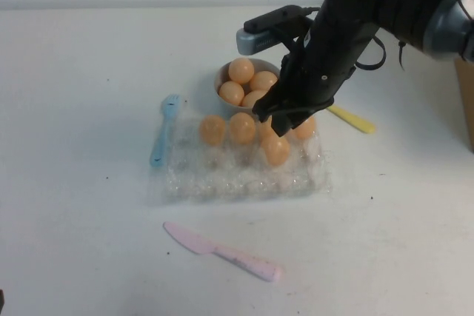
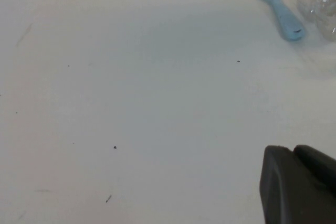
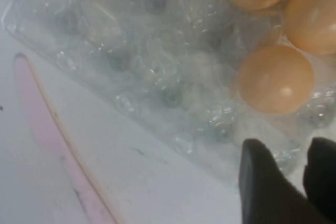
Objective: Take an egg out of the egg box
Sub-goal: Pick up the egg from the plastic box
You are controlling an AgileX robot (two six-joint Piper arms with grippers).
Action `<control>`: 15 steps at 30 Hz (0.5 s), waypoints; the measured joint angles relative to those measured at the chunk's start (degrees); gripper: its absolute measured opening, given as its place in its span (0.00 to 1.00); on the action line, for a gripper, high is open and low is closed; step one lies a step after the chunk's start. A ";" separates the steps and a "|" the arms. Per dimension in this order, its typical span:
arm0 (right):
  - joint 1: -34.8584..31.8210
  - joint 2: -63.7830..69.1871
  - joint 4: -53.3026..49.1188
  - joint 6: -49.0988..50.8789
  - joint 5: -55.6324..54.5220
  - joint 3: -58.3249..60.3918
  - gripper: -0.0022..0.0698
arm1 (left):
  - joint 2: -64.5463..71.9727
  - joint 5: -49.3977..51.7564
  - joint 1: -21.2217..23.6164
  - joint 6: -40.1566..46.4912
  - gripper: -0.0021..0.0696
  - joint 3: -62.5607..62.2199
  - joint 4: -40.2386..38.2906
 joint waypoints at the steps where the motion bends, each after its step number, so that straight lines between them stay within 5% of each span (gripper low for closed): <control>1: 0.00 0.06 0.74 2.14 -0.35 0.00 0.27 | 0.00 0.00 0.00 0.00 0.02 0.00 0.00; 9: 0.00 0.48 3.91 6.07 -0.68 -0.47 0.61 | 0.00 0.00 0.00 0.00 0.02 0.00 0.00; 15: 0.00 4.14 3.53 9.36 -0.41 -0.74 0.62 | 0.00 0.00 0.00 0.00 0.02 0.00 0.00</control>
